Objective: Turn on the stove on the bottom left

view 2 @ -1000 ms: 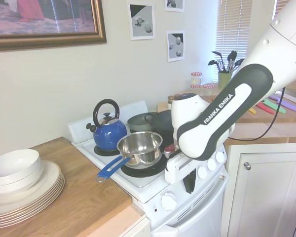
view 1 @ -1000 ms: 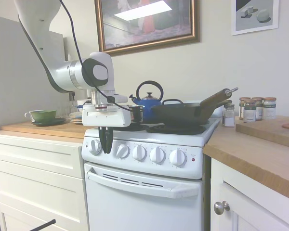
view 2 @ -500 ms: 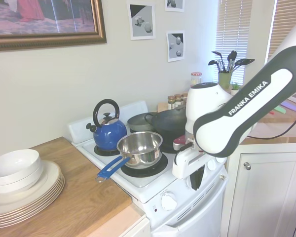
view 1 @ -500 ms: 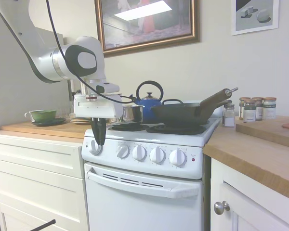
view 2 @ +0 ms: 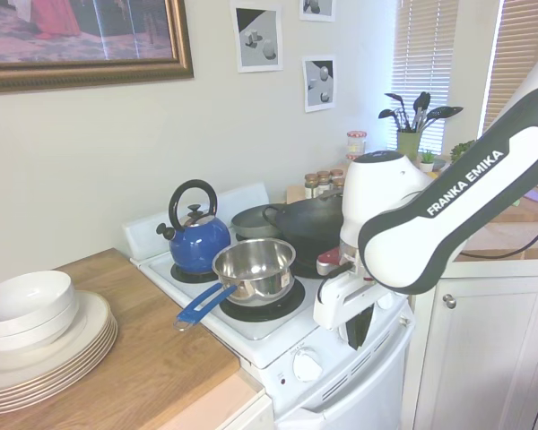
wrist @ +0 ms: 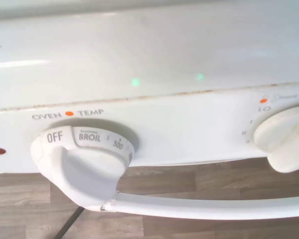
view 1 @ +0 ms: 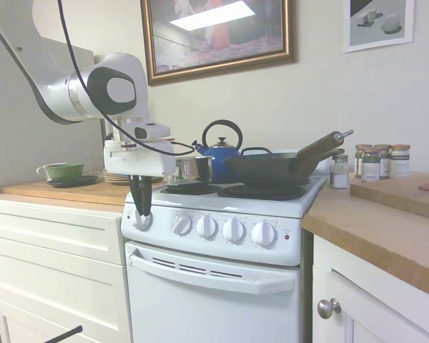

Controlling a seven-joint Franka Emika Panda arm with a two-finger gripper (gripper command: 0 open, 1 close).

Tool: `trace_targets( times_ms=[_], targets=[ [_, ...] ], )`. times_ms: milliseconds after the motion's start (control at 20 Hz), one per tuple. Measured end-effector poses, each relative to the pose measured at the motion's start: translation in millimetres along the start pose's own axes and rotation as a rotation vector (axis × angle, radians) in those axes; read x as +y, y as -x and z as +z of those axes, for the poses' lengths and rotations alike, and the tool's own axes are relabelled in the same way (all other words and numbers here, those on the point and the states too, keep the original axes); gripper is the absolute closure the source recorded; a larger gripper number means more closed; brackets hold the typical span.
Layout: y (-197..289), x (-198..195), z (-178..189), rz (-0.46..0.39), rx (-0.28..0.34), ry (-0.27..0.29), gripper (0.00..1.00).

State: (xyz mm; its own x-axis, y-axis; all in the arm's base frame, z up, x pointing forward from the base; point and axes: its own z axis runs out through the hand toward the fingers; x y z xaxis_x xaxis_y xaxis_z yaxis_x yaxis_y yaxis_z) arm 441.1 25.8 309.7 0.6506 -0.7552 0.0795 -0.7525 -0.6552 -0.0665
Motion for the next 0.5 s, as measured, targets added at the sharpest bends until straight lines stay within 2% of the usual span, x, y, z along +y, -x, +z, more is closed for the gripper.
trace_targets(
  times_ms=[500],
  targets=[
    [-9,5,-15,0.023,0.022,-0.022,0.00]
  ],
)
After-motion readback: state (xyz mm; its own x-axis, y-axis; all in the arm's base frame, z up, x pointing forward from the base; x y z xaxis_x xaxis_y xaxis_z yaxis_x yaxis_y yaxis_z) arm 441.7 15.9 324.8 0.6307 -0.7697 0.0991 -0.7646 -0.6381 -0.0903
